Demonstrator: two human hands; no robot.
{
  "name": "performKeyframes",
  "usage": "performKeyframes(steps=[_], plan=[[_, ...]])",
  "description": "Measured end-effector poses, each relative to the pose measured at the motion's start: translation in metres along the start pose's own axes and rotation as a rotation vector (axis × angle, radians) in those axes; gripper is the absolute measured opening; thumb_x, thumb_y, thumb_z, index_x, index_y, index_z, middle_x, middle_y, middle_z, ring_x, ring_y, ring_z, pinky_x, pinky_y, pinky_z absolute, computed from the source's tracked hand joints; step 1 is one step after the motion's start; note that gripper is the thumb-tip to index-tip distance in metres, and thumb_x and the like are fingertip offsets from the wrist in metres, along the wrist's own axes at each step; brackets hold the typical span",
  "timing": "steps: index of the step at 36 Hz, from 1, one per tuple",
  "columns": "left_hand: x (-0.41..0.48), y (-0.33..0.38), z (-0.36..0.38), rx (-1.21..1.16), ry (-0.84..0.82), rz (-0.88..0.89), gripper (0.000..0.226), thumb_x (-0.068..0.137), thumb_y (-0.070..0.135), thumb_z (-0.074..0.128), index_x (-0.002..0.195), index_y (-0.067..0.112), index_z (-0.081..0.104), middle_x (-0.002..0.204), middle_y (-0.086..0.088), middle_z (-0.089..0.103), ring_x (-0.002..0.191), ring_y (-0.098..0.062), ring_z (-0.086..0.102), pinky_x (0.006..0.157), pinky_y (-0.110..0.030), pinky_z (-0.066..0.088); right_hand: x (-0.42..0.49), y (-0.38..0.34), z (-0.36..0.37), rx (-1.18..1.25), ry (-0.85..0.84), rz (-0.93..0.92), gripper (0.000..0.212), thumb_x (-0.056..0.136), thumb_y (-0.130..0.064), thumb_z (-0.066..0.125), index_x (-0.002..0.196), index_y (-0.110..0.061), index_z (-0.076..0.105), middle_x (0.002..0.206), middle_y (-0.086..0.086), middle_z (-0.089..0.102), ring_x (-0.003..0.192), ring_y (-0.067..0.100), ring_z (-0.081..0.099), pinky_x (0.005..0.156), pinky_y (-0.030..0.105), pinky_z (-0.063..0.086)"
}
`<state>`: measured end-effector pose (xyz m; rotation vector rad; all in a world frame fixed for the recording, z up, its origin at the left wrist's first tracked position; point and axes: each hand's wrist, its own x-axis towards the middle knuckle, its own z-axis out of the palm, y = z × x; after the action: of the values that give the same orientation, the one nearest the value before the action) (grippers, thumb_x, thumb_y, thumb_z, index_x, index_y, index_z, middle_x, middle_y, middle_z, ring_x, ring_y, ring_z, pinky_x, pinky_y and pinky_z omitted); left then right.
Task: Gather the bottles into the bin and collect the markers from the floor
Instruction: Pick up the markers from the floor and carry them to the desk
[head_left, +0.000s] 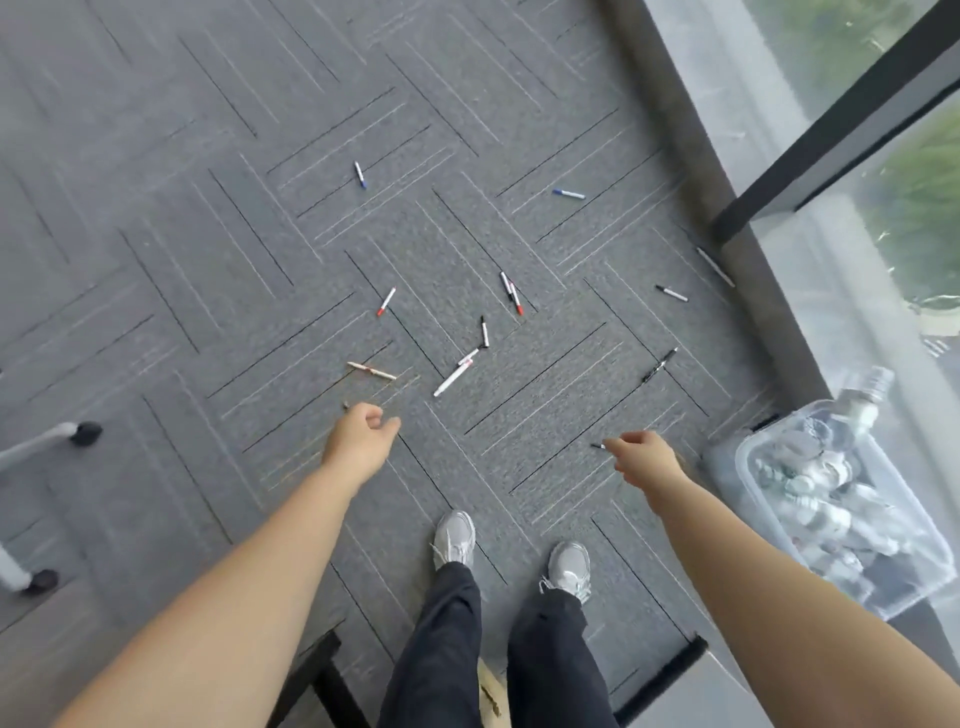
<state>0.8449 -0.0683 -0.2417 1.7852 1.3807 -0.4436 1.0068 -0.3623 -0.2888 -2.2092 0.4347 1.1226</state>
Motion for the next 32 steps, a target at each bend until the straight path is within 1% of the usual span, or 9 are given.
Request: performKeyframes(steps=[3,5,8,15,18,21,26,29,32], plan=[[0.008,-0.015,0.030,-0.022,0.010,-0.019,0.036,0.092,0.026,0.059,0.123,0.008,0.055,0.126,-0.008,0.060,0.116,-0.025,0.056,0.093,-0.032,0.041,0.021,0.010,0.003,-0.070,0.011,-0.037,0.046,0.087,-0.032,0.062,0.126,-0.007,0.053,0.117,0.010,0.063,0.101,0.026,0.062,0.089,0.039,0.051],[0.016,-0.019,0.053,-0.024,0.012,-0.021,0.035,0.092,0.025,0.060,0.122,0.007,0.056,0.125,-0.010,0.061,0.115,-0.026,0.056,0.094,-0.033,0.042,0.037,0.021,0.004,-0.113,0.028,-0.084,0.044,0.090,-0.030,0.060,0.128,-0.009,0.052,0.123,0.007,0.061,0.105,0.025,0.060,0.089,0.037,0.049],[0.030,-0.020,0.093,-0.013,0.014,-0.011,0.036,0.091,0.025,0.060,0.122,0.006,0.057,0.124,-0.010,0.062,0.115,-0.027,0.057,0.096,-0.033,0.042,0.064,0.042,0.003,-0.207,0.074,-0.155,0.036,0.092,-0.025,0.054,0.127,-0.015,0.052,0.123,0.004,0.062,0.098,0.024,0.062,0.081,0.035,0.050],[0.089,-0.023,0.195,0.111,-0.091,0.126,0.037,0.091,0.030,0.059,0.123,0.011,0.056,0.128,-0.006,0.059,0.117,-0.024,0.056,0.099,-0.034,0.042,0.150,0.101,0.020,-0.341,0.156,-0.238,0.032,0.089,-0.023,0.052,0.120,-0.022,0.057,0.118,0.003,0.063,0.104,0.024,0.061,0.086,0.038,0.051],[0.120,-0.030,0.229,0.170,-0.110,0.179,0.038,0.091,0.030,0.060,0.123,0.010,0.055,0.128,-0.007,0.059,0.117,-0.024,0.056,0.100,-0.036,0.043,0.186,0.124,0.029,-0.405,0.168,-0.270,0.029,0.089,-0.025,0.055,0.117,-0.021,0.059,0.116,0.004,0.063,0.103,0.025,0.060,0.085,0.040,0.052],[0.154,-0.038,0.259,0.244,-0.105,0.222,0.038,0.091,0.032,0.059,0.124,0.014,0.054,0.126,-0.002,0.058,0.115,-0.022,0.057,0.097,-0.034,0.044,0.226,0.148,0.038,-0.486,0.185,-0.317,0.027,0.089,-0.021,0.057,0.116,-0.019,0.060,0.115,0.005,0.061,0.104,0.025,0.058,0.084,0.039,0.052],[0.227,-0.054,0.308,0.273,-0.094,0.276,0.039,0.091,0.033,0.059,0.124,0.014,0.053,0.127,-0.003,0.058,0.114,-0.023,0.057,0.099,-0.040,0.046,0.299,0.182,0.059,-0.640,0.221,-0.357,0.026,0.089,-0.016,0.057,0.115,-0.019,0.060,0.114,0.003,0.059,0.108,0.024,0.054,0.080,0.037,0.051],[0.264,-0.064,0.337,0.308,-0.066,0.312,0.038,0.091,0.032,0.059,0.124,0.013,0.054,0.127,-0.004,0.059,0.113,-0.022,0.058,0.095,-0.036,0.046,0.340,0.202,0.079,-0.653,0.252,-0.339,0.026,0.090,-0.017,0.056,0.116,-0.018,0.059,0.115,0.003,0.058,0.108,0.025,0.053,0.080,0.037,0.050],[0.297,-0.077,0.362,0.341,-0.067,0.329,0.039,0.092,0.033,0.057,0.126,0.016,0.052,0.129,-0.003,0.057,0.111,-0.021,0.058,0.087,-0.033,0.045,0.378,0.216,0.098,-0.722,0.259,-0.327,0.029,0.092,-0.017,0.053,0.120,-0.019,0.056,0.120,0.003,0.057,0.112,0.024,0.051,0.086,0.038,0.049]])
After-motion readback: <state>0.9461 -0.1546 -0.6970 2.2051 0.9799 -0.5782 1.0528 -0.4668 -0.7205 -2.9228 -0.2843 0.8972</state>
